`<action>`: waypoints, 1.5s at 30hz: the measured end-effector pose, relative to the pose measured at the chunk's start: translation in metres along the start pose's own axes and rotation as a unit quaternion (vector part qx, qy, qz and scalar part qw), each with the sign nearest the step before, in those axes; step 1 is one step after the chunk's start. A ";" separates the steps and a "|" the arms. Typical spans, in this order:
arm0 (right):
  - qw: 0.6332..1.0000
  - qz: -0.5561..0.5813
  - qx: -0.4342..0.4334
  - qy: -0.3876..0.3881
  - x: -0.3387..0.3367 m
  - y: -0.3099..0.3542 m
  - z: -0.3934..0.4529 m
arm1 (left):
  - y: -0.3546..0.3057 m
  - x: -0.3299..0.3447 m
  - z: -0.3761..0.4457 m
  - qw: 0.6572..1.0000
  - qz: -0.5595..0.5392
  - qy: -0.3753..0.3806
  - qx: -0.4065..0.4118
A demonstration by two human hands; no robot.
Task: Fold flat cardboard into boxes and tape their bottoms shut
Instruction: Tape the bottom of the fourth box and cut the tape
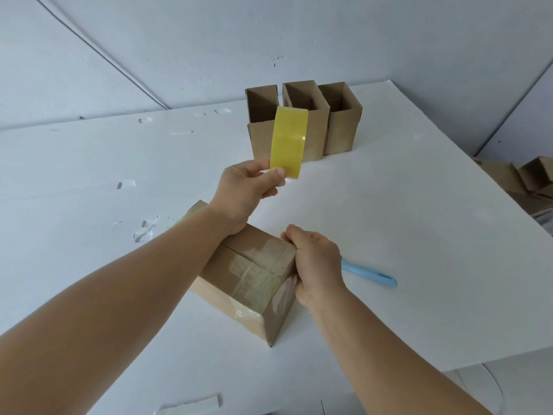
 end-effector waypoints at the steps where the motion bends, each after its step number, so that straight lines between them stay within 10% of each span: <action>1: 1.000 -0.003 -0.002 0.004 0.001 0.000 0.000 | -0.001 -0.001 -0.002 1.000 -0.004 -0.003 0.007; 26: 0.974 -0.054 0.119 0.184 -0.005 -0.036 -0.004 | 0.008 -0.043 -0.063 0.987 0.057 -0.121 0.085; 41: 0.926 -0.243 -0.161 0.240 0.000 0.020 -0.013 | 0.004 -0.042 -0.066 0.994 0.003 -0.074 0.077; 45: 0.849 -0.296 -0.351 0.259 0.027 0.071 -0.016 | 0.000 -0.040 -0.066 0.998 -0.009 -0.028 0.061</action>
Point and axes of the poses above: each hand's wrist, its own z-axis towards the middle knuckle, its own x-axis out of the palm, y = z × x, the point moved 6 cm from there along z, towards the middle knuckle, and after that the axes turned 14 degrees about -x, right-handed, at the moved point
